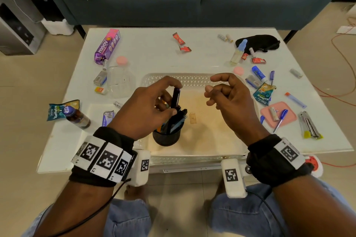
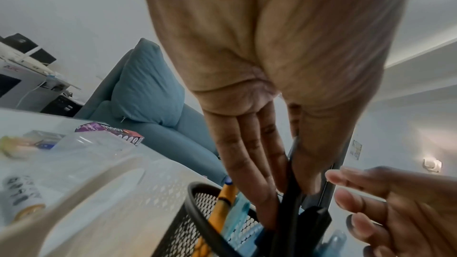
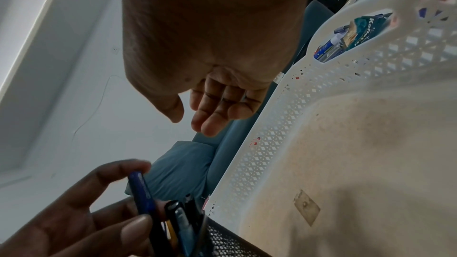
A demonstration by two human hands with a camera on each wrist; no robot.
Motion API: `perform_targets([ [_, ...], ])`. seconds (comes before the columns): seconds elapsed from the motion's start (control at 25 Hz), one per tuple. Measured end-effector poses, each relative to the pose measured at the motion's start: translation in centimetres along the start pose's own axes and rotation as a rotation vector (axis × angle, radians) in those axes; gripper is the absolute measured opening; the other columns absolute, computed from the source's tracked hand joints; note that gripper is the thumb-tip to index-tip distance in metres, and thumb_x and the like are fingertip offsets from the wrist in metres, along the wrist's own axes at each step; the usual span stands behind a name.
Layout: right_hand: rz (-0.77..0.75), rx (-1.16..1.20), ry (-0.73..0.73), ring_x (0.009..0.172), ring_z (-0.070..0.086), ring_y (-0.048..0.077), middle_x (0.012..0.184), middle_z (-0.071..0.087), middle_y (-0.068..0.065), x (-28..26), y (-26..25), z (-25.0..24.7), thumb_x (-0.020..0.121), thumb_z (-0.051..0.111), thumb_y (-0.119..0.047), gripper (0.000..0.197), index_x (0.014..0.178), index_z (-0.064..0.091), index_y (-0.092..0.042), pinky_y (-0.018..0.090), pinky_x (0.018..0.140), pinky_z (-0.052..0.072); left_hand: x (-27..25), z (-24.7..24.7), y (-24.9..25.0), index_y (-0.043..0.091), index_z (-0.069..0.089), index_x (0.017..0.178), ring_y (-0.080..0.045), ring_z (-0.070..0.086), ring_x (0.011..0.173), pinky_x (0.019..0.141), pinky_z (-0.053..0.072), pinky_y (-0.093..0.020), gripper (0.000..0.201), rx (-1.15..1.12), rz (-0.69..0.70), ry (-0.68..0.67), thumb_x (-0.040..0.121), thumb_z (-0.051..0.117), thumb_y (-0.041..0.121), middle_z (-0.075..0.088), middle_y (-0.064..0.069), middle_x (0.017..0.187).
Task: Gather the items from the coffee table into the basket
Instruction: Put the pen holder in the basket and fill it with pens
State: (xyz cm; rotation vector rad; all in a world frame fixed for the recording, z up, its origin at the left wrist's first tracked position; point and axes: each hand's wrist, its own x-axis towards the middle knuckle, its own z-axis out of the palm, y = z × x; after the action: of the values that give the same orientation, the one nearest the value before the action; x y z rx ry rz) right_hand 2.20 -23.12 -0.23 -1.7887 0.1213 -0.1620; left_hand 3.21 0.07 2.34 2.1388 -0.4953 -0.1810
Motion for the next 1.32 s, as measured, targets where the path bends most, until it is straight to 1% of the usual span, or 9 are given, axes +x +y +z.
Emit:
perform_targets([
  [0.08, -0.003, -0.029, 0.0, 0.073, 0.071, 0.008, 0.087, 0.075, 0.012, 0.3, 0.2, -0.5, 0.098, 0.068, -0.023, 0.025, 0.121, 0.06, -0.014, 0.011, 0.062, 0.05, 0.1, 0.2, -0.3, 0.03, 0.068, 0.105, -0.011, 0.07, 0.076, 0.072, 0.059, -0.031, 0.022, 0.056, 0.026, 0.002, 0.087, 0.076, 0.021, 0.07, 0.007, 0.089],
  [0.24, -0.001, -0.228, 0.018, 0.081, 0.074, 0.016, 0.086, 0.075, 0.003, 1.4, 1.5, -3.4, 0.096, 0.07, -0.033, 0.019, 0.111, 0.064, -0.023, 0.025, 0.077, 0.057, 0.7, 0.9, -1.0, 0.029, 0.078, 0.098, -0.009, 0.065, 0.081, 0.067, 0.042, -0.009, 0.011, 0.116, 0.107, 0.056, 0.087, 0.077, 0.03, 0.07, 0.012, 0.091],
  [0.36, -0.012, -0.415, 0.152, 0.08, 0.07, 0.014, 0.085, 0.072, -0.003, 1.9, 2.4, -7.4, 0.092, 0.072, -0.03, 0.011, 0.097, 0.07, -0.02, 0.026, 0.077, 0.056, 0.9, 1.7, -1.2, 0.03, 0.078, 0.088, -0.013, 0.06, 0.087, 0.073, 0.039, -0.017, 0.006, 0.176, 0.121, 0.082, 0.088, 0.074, 0.033, 0.065, 0.008, 0.092],
  [0.48, 0.103, -0.477, 0.34, 0.077, 0.069, 0.009, 0.081, 0.073, -0.007, 2.2, 4.1, -12.5, 0.088, 0.071, -0.024, 0.005, 0.088, 0.073, -0.019, 0.03, 0.078, 0.057, 0.8, 1.9, -1.1, 0.033, 0.073, 0.084, -0.016, 0.056, 0.091, 0.078, 0.042, -0.024, 0.004, 0.223, 0.161, 0.101, 0.088, 0.073, 0.034, 0.062, 0.006, 0.094],
  [0.64, 0.335, -0.527, 0.489, 0.09, 0.073, 0.026, 0.088, 0.077, 0.002, 2.3, 7.6, -17.1, 0.082, 0.077, -0.03, 0.012, 0.082, 0.072, -0.019, 0.037, 0.086, 0.059, 0.8, 1.8, -1.2, 0.023, 0.076, 0.095, -0.017, 0.06, 0.085, 0.066, 0.037, -0.006, 0.011, 0.165, 0.176, 0.204, 0.086, 0.077, 0.031, 0.065, 0.006, 0.093],
  [0.8, 0.65, -0.81, 0.345, 0.1, 0.071, 0.032, 0.106, 0.075, 0.012, 2.5, 12.3, -17.8, 0.077, 0.078, -0.051, 0.051, 0.107, 0.07, -0.01, 0.037, 0.089, 0.056, 0.9, 2.2, -1.2, 0.026, 0.073, 0.092, -0.013, 0.061, 0.081, 0.068, 0.044, -0.02, 0.007, 0.17, 0.143, 0.219, 0.088, 0.075, 0.031, 0.067, 0.007, 0.094],
  [0.88, 0.775, -0.823, 0.283, 0.094, 0.073, 0.03, 0.102, 0.074, 0.012, 2.5, 13.7, -17.8, 0.071, 0.08, -0.058, 0.065, 0.109, 0.064, -0.009, 0.042, 0.085, 0.06, 0.9, 2.3, -1.3, 0.025, 0.072, 0.089, -0.013, 0.061, 0.08, 0.069, 0.044, -0.021, 0.004, 0.174, 0.134, 0.214, 0.088, 0.075, 0.028, 0.068, 0.007, 0.092],
  [1.12, 0.861, -0.683, 0.251, 0.077, 0.079, 0.024, 0.077, 0.079, 0.007, 2.9, 14.4, -17.6, 0.081, 0.081, -0.039, 0.041, 0.103, 0.068, -0.007, 0.042, 0.08, 0.065, 0.9, 2.1, -1.5, 0.024, 0.072, 0.086, -0.014, 0.062, 0.081, 0.068, 0.043, -0.015, 0.004, 0.155, 0.133, 0.226, 0.088, 0.075, 0.025, 0.069, 0.007, 0.09],
  [1.32, 0.794, -0.685, 0.27, 0.073, 0.075, 0.02, 0.084, 0.078, 0.008, 2.6, 10.9, -17.5, 0.084, 0.081, -0.036, 0.037, 0.101, 0.069, -0.006, 0.04, 0.085, 0.064, 0.9, 2.0, -1.4, 0.023, 0.072, 0.087, -0.015, 0.062, 0.081, 0.067, 0.044, -0.017, 0.003, 0.127, 0.148, 0.236, 0.089, 0.075, 0.022, 0.069, 0.006, 0.091],
])
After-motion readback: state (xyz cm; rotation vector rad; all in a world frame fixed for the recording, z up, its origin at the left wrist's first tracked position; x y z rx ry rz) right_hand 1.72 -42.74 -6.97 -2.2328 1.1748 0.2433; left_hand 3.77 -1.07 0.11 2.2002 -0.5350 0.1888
